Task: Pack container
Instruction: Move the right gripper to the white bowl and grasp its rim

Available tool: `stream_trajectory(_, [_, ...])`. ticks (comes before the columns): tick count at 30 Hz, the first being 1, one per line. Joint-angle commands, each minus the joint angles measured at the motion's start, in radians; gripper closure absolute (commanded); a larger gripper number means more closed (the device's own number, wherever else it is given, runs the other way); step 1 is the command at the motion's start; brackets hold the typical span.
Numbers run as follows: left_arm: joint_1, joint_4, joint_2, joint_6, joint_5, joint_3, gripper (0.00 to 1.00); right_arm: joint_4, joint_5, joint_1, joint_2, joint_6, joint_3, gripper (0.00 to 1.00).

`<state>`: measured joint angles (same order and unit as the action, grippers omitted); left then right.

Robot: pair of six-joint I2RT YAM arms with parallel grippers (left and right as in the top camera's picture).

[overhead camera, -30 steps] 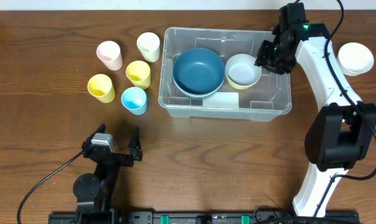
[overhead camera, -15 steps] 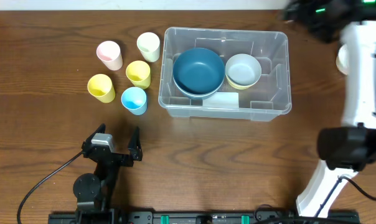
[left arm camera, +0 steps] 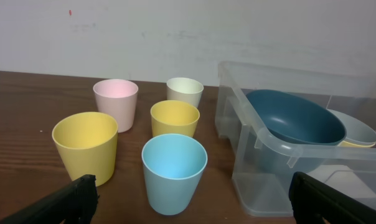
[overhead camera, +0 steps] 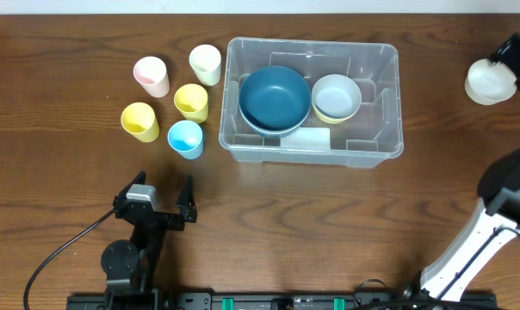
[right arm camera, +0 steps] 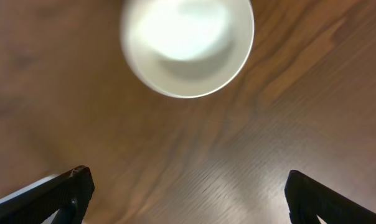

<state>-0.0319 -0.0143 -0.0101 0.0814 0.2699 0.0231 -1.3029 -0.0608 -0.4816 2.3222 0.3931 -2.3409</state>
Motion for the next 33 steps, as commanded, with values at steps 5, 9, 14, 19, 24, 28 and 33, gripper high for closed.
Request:
stream_trajectory(5, [-0.004, -0.032, 0.006, 0.005, 0.006, -0.019, 0.02, 0.044, 0.012, -0.048, 0.122, 0.005, 0.008, 0.01])
stream_trajectory(9, [-0.005, -0.032, 0.006, 0.005, 0.006, -0.019, 0.02, 0.078, 0.013, -0.07, 0.134, 0.039, 0.008, 0.01])
stream_trajectory(14, [-0.005, -0.032, 0.006, 0.005, 0.006, -0.019, 0.02, 0.109, 0.056, -0.088, 0.135, 0.055, 0.008, 0.01])
stream_trajectory(19, [-0.004, -0.032, 0.006, 0.005, 0.006, -0.019, 0.02, 0.138, 0.062, -0.087, 0.135, 0.056, 0.025, 0.01])
stream_trajectory(24, [-0.005, -0.032, 0.006, 0.005, 0.006, -0.019, 0.02, 0.158, 0.081, -0.088, 0.147, 0.066, 0.049, 0.01])
stream_trajectory(28, [-0.005, -0.032, 0.006, 0.005, 0.006, -0.019, 0.02, 0.155, 0.084, -0.088, 0.169, 0.065, 0.05, 0.07])
stream_trajectory(33, [-0.005, -0.032, 0.006, 0.005, 0.006, -0.019, 0.02, 0.157, 0.084, -0.088, 0.19, 0.062, 0.052, 0.1])
